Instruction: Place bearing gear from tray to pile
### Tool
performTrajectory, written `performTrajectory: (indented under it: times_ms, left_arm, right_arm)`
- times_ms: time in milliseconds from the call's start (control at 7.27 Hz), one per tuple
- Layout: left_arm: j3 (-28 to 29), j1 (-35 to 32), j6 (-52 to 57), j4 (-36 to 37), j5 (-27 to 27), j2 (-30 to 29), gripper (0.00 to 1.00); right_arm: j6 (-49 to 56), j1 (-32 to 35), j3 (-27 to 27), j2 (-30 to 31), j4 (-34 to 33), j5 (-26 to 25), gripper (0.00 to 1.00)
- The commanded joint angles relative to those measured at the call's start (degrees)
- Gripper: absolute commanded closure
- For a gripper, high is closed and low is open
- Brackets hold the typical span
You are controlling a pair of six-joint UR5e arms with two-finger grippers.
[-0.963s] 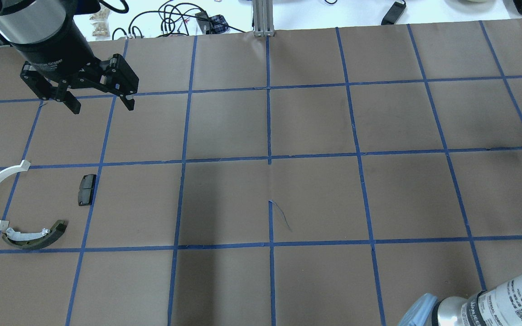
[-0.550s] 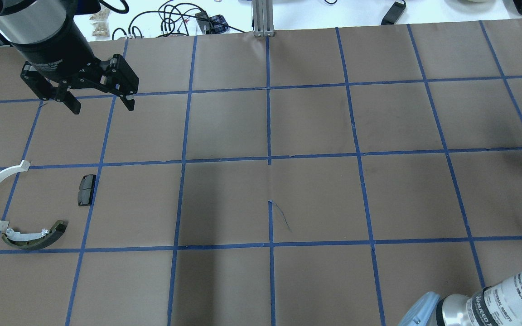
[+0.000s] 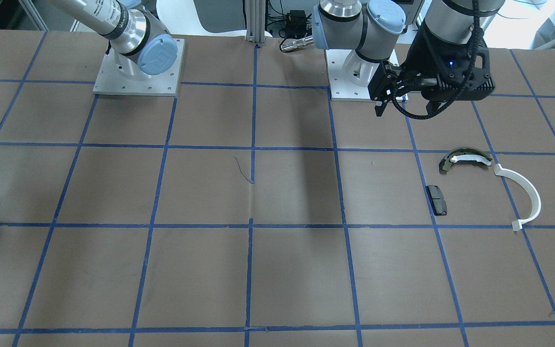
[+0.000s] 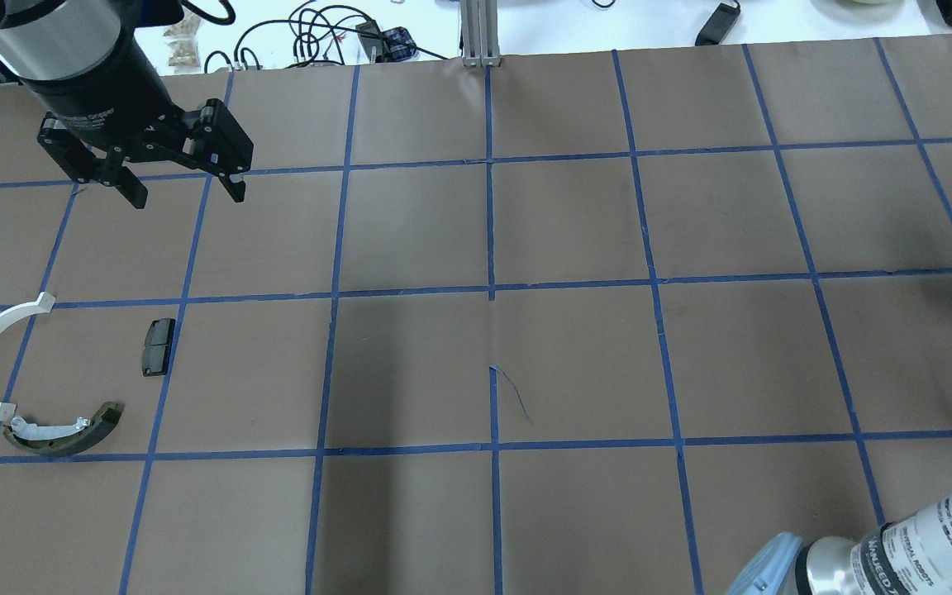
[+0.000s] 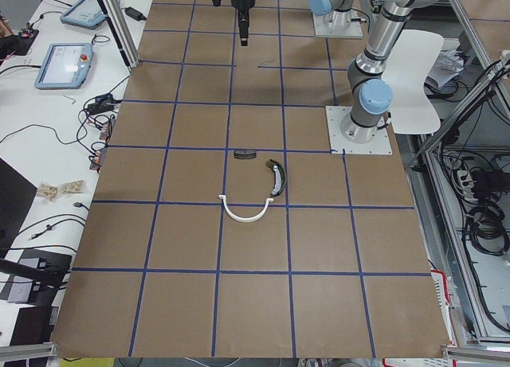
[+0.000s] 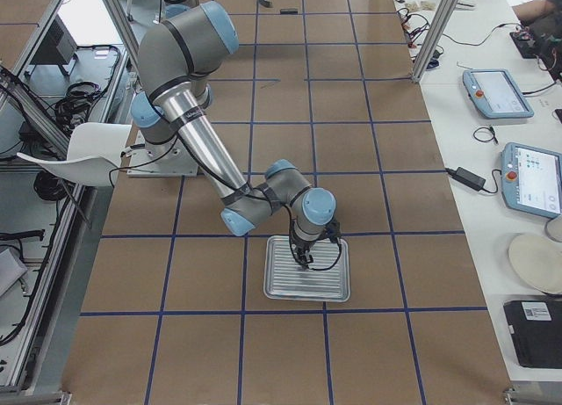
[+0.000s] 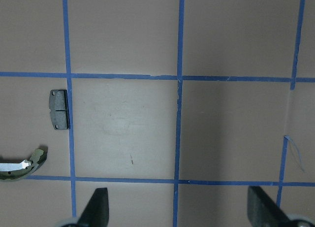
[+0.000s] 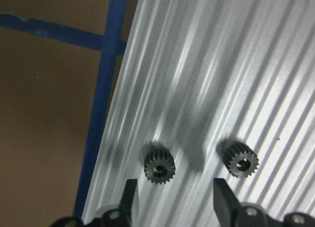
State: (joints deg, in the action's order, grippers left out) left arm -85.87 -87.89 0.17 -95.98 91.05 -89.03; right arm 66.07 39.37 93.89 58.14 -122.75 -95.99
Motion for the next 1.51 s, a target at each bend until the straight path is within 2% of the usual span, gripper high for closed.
performTrajectory:
  times_ms: [0, 413, 550, 688, 825, 1238, 1376]
  left_arm:
    - [0.0, 0.0, 0.0, 0.0, 0.0, 0.0, 0.00]
    - [0.2, 0.0, 0.0, 0.0, 0.0, 0.0, 0.00]
    - [0.2, 0.0, 0.0, 0.0, 0.0, 0.0, 0.00]
    - [0.3, 0.0, 0.0, 0.0, 0.0, 0.0, 0.00]
    - [0.4, 0.0, 0.0, 0.0, 0.0, 0.0, 0.00]
    - [0.4, 0.0, 0.0, 0.0, 0.0, 0.2, 0.00]
    - [0.4, 0.0, -0.1, 0.0, 0.0, 0.2, 0.00]
  right_arm:
    - [0.8, 0.0, 0.1, 0.0, 0.2, 0.4, 0.42]
    - [1.0, 0.1, 0.0, -1.3, 0.2, 0.6, 0.42]
    - [1.0, 0.0, 0.0, -1.3, 0.2, 0.6, 0.45]
    - [1.0, 0.0, -0.1, -1.2, 0.7, 0.0, 0.79]
    - [0.9, 0.0, -0.1, -1.0, 1.3, -0.1, 1.00]
    - [1.0, 1.0, -0.7, 1.5, 2.7, 0.3, 1.00]
    - [0.3, 2.4, -0.6, 7.0, 8.9, 0.7, 1.00]
